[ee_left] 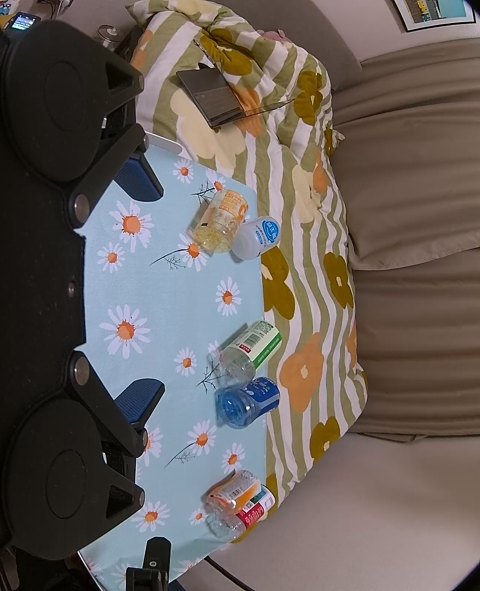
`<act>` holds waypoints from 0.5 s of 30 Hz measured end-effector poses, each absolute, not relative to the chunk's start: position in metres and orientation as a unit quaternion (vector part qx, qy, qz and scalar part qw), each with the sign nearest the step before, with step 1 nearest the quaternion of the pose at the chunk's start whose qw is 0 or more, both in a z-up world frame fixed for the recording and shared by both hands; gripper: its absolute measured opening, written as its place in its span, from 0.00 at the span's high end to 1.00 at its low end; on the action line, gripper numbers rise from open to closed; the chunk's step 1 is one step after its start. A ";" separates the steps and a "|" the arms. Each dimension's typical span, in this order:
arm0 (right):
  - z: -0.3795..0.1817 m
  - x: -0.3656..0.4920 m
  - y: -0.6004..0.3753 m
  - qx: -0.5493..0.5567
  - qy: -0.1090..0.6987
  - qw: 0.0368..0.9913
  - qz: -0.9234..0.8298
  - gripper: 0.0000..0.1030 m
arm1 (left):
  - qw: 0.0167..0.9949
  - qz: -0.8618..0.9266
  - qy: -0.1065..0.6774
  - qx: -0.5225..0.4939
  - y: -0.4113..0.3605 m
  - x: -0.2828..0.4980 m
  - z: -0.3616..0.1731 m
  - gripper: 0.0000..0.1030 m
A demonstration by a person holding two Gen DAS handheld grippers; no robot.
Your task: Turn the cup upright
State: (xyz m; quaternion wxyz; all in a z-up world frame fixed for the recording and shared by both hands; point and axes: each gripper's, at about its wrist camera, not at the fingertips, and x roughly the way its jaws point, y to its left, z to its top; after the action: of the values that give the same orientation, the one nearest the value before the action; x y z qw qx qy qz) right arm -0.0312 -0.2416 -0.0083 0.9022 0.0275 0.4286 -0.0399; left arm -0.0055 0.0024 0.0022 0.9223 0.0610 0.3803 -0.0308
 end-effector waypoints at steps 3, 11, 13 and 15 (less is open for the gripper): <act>-0.008 -0.031 -0.242 0.028 0.428 0.902 -0.040 0.00 | 0.922 -0.031 0.380 0.061 0.003 -0.006 0.002 0.00; -0.009 -0.031 -0.237 0.026 0.429 0.902 -0.042 0.00 | 0.922 -0.031 0.381 0.062 0.003 -0.005 0.002 0.00; -0.009 -0.030 -0.236 0.026 0.429 0.902 -0.041 0.00 | 0.922 -0.031 0.381 0.061 0.003 -0.005 0.002 0.00; -0.008 -0.030 -0.233 0.025 0.428 0.903 -0.040 0.00 | 0.922 -0.031 0.381 0.061 0.003 -0.005 0.002 0.00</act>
State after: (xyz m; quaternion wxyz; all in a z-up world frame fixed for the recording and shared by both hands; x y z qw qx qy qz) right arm -0.0297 -0.2330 -0.0078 0.9026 0.0247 0.4280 -0.0398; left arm -0.0051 0.0028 0.0024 0.9222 0.0615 0.3806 -0.0307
